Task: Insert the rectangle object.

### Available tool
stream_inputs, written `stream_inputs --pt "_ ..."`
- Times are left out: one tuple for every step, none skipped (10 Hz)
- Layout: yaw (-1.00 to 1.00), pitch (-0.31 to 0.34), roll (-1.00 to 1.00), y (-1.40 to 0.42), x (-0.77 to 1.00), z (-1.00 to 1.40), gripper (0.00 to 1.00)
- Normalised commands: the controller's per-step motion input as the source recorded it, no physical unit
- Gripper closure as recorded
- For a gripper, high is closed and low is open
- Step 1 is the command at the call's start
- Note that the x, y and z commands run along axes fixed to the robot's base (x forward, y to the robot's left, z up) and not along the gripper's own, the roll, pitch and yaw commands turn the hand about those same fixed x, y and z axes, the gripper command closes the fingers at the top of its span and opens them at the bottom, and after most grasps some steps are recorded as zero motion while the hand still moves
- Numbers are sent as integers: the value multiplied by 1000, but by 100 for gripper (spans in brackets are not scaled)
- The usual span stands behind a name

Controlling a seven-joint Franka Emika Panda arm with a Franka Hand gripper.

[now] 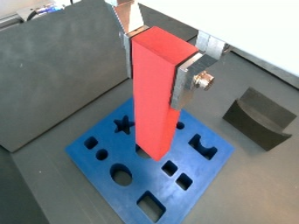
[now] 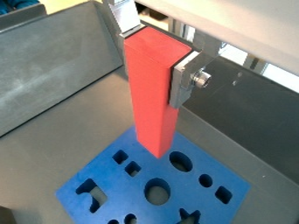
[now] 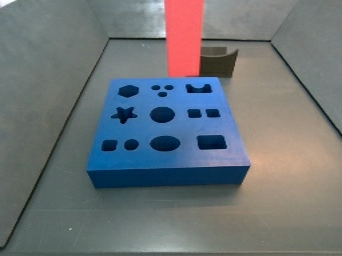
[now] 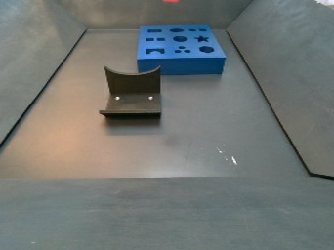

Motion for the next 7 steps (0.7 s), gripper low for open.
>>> stream_inputs --pt "0 346 496 -277 506 0 100" --pt "0 247 334 -380 734 -269 100" --pt "-109 0 59 -429 837 -454 100" --pt "-157 0 0 -371 863 -486 100" --pt "-177 0 0 -286 877 -500 100" --pt "-166 0 -13 -177 834 -523 100" --pt "-111 -27 0 -117 626 -500 100"
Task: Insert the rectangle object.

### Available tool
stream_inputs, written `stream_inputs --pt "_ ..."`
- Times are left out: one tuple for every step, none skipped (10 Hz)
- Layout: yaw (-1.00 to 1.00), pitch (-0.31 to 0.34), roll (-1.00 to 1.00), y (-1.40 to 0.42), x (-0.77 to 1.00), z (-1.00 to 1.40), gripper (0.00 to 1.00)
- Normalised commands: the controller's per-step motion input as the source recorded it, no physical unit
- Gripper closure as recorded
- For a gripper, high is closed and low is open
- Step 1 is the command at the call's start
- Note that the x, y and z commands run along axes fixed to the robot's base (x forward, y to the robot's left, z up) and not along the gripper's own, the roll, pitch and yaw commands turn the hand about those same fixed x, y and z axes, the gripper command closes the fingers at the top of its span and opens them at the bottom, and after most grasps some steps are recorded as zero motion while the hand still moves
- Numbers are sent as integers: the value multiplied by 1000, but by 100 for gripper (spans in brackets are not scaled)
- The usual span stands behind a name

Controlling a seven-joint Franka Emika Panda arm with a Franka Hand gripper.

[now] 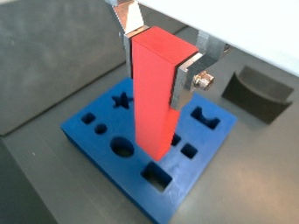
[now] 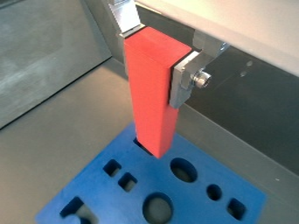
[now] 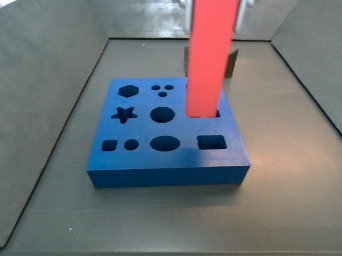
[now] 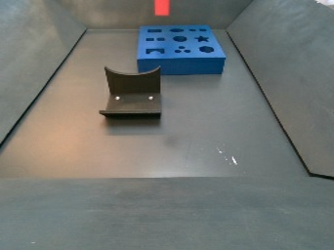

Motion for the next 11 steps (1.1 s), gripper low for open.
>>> stream_inputs --pt "0 0 0 -69 337 -437 100" --pt "197 0 93 -103 174 -477 100" --pt "274 0 133 -120 37 -403 100" --pt "234 0 93 -77 26 -340 100" --pt "149 0 60 -71 66 -366 100" --pt "109 0 41 -46 46 -354 100" --pt "57 0 0 -80 183 -409 100" --pt "0 0 0 -100 451 -380 100" --pt "0 20 37 -109 451 -349 100" --pt "9 51 100 -49 411 -380 100" --pt "83 47 160 -11 237 -397 100"
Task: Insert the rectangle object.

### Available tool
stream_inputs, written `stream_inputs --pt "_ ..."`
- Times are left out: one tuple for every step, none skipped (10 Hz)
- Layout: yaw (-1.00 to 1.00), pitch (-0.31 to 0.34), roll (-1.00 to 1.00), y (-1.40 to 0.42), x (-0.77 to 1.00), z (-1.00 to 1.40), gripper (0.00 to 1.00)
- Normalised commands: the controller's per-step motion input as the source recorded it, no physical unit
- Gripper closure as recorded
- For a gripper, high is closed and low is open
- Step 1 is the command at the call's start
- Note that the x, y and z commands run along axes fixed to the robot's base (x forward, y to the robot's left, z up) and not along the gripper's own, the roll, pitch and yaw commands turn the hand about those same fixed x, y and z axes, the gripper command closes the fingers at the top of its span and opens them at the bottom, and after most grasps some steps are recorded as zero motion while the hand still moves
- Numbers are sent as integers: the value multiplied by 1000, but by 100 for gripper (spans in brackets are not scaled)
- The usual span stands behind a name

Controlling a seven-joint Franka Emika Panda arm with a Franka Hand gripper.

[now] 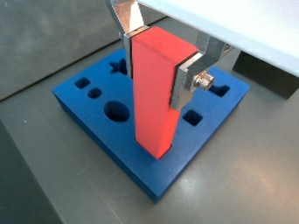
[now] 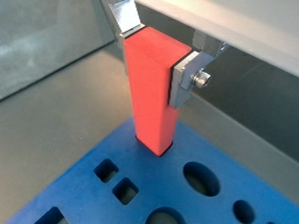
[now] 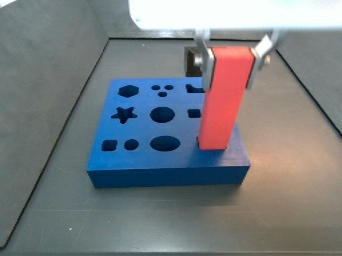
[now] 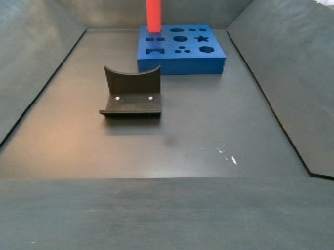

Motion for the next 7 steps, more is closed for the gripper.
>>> stream_inputs --pt "60 0 197 -29 0 -440 100" --pt "0 0 139 -63 -51 -429 100" --pt "0 -16 114 -83 -11 -417 100" --pt "0 -4 104 -69 0 -411 100" --pt "0 0 34 0 6 -394 100" --pt "0 6 43 0 29 -100 100" --pt "0 0 0 0 0 0 100"
